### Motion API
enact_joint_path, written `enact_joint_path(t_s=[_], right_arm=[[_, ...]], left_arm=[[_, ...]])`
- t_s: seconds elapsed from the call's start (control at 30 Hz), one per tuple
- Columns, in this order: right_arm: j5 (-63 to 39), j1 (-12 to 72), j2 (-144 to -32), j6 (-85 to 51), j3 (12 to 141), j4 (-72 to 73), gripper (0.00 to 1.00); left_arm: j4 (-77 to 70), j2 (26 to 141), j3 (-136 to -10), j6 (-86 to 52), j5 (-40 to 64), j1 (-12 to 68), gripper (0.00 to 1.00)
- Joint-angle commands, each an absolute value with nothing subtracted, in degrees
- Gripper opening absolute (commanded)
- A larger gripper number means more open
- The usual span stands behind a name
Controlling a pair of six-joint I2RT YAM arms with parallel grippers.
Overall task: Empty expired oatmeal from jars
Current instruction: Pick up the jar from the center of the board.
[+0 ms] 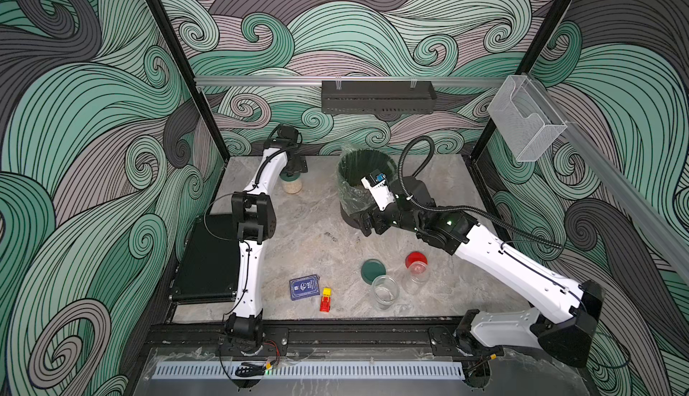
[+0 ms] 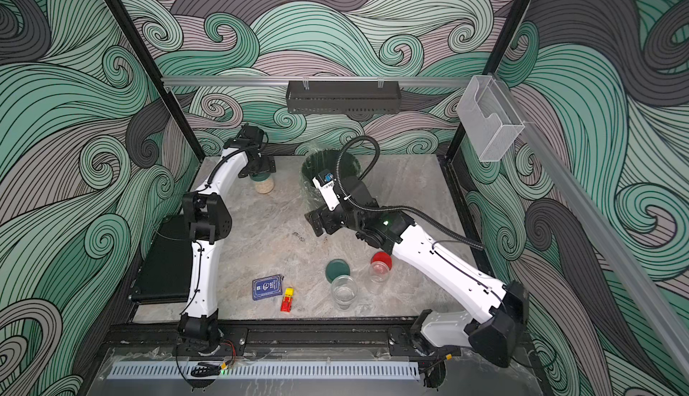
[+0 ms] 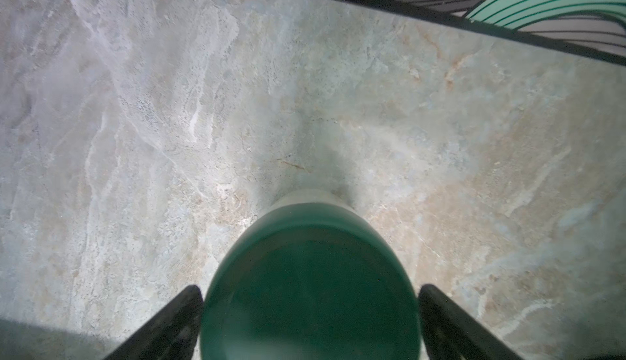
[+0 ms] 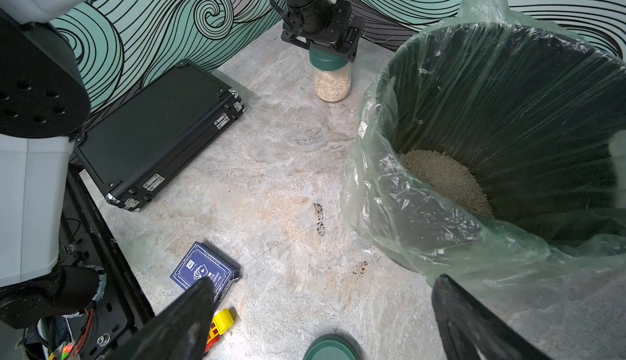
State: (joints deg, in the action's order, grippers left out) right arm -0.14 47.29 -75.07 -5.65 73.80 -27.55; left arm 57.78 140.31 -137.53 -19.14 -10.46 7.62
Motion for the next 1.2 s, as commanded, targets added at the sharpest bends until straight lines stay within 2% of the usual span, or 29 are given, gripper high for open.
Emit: enact_joint_path(t_s=[0.0,0.3,0.53,0.6,0.8,0.97,1.17], right_arm=[[-0.92,47.37,-73.94,-6.33,72.97,-26.78,0.99],[-0.31,47.37,-73.92,-6.16,72.11,-26.54,0.99],[-1.34,47.83,-73.71,-6.84,71.38,-26.55,0.99],[-1.75,48.87,-73.28,-6.69,70.31,-25.91,0.99],[-0.2,51.41,-71.93,-7.87,68.16,-25.26,0.99],[1.67,52.42,-72.84,-9.86,64.55,-20.96,0.98],[4.12,52.47,-80.31,-10.55,65.34,-14.19,0.98]], left_arm=[[57.93,141.72,-138.96,-20.3,-10.3,7.64,0.98],[57.95,141.19,-138.71,-20.84,-9.78,7.64,0.76],[63.87,135.5,-135.09,-25.43,-7.17,7.78,0.65],[62.51,131.06,-128.68,-26.67,-5.6,8.2,0.59],[50.4,113.9,-102.6,-28.94,-3.32,10.94,0.56],[46.21,104.25,-89.79,-31.15,-3.51,14.4,0.55],[44.69,97.86,-81.02,-32.38,-6.31,21.39,0.55]])
